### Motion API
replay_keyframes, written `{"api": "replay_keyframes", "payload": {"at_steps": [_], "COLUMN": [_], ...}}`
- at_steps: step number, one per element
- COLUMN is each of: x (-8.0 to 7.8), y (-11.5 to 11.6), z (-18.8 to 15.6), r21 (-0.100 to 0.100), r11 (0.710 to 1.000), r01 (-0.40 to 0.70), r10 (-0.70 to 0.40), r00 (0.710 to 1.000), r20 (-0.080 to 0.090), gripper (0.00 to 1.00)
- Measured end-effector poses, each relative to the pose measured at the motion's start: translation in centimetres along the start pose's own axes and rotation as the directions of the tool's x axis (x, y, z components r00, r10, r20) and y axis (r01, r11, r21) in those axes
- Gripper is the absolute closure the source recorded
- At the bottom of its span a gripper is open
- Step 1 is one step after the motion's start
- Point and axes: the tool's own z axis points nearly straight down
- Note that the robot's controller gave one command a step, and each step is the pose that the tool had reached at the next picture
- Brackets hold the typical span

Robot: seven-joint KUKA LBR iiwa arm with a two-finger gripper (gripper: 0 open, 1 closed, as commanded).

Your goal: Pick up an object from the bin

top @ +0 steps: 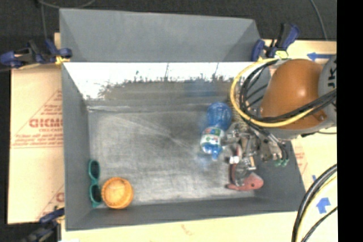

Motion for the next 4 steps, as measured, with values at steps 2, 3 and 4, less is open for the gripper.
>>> {"api": "replay_keyframes", "payload": {"at_steps": [2, 3, 4], "x": [2.7, 2.3, 1.3], "y": [-6.8, -7.0, -6.8], "z": [2.2, 6.1, 8.0], "r21": [-0.003, -0.016, -0.006], "r11": [0.964, 0.808, 0.806], "r01": [0.264, 0.59, 0.592], "r10": [-0.264, -0.59, -0.592], "r00": [0.964, 0.808, 0.806], "r20": [-0.002, -0.003, 0.009], "gripper": [0.0, 0.0, 1.0]}}
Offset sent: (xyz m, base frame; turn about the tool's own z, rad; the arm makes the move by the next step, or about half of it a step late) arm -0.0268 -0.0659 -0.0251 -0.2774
